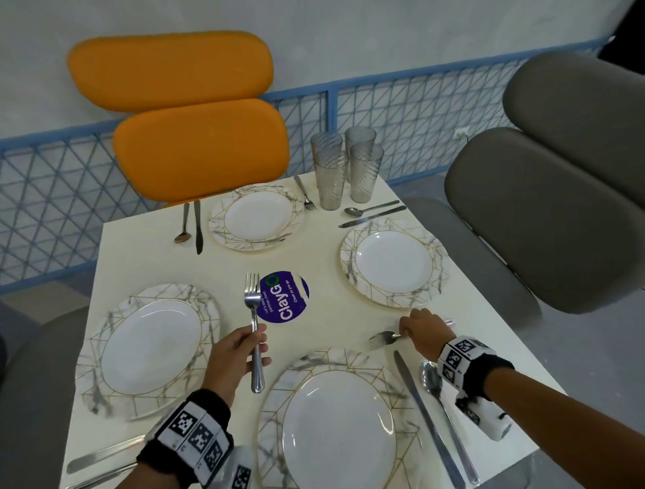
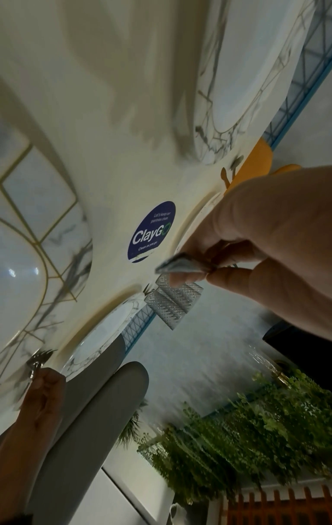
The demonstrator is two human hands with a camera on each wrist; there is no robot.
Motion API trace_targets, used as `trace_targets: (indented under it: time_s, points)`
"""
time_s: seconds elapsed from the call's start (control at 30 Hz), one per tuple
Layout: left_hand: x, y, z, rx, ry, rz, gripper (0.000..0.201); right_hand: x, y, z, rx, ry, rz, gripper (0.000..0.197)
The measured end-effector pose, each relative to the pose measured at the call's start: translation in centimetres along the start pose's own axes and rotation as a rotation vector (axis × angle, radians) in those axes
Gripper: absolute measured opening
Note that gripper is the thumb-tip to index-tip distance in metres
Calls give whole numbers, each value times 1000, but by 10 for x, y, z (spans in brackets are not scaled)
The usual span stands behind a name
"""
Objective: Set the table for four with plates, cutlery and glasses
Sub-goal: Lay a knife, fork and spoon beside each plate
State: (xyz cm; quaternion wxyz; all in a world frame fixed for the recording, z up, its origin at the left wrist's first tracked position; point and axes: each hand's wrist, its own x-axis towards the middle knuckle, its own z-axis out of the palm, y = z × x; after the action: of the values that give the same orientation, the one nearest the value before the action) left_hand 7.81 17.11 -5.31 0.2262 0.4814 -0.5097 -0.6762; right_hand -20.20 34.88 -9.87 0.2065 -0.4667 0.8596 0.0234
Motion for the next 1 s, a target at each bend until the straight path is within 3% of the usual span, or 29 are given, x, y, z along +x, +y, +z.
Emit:
trace_targets:
  time_s: [0.13, 0.3, 0.53, 0.7, 0.9, 1.0]
  points:
    - [-2, -2, 10, 0, 4, 0, 19, 1, 11, 6, -18, 52, -37, 31]
    - [-1, 3, 12, -4, 23, 8, 19, -10, 14, 17, 116, 309, -1, 28]
    - [2, 6, 17, -22, 39, 12, 17, -23, 15, 34, 97, 140, 31, 40]
    - [1, 7, 27, -16, 23, 8, 11, -17, 35, 30, 287, 261, 105, 31]
    - [1, 6, 31, 10, 20, -8, 10, -4, 43, 34, 233, 292, 423, 58]
    - [1, 7, 34, 8, 17, -3, 11, 5, 45, 31, 288, 342, 502, 60]
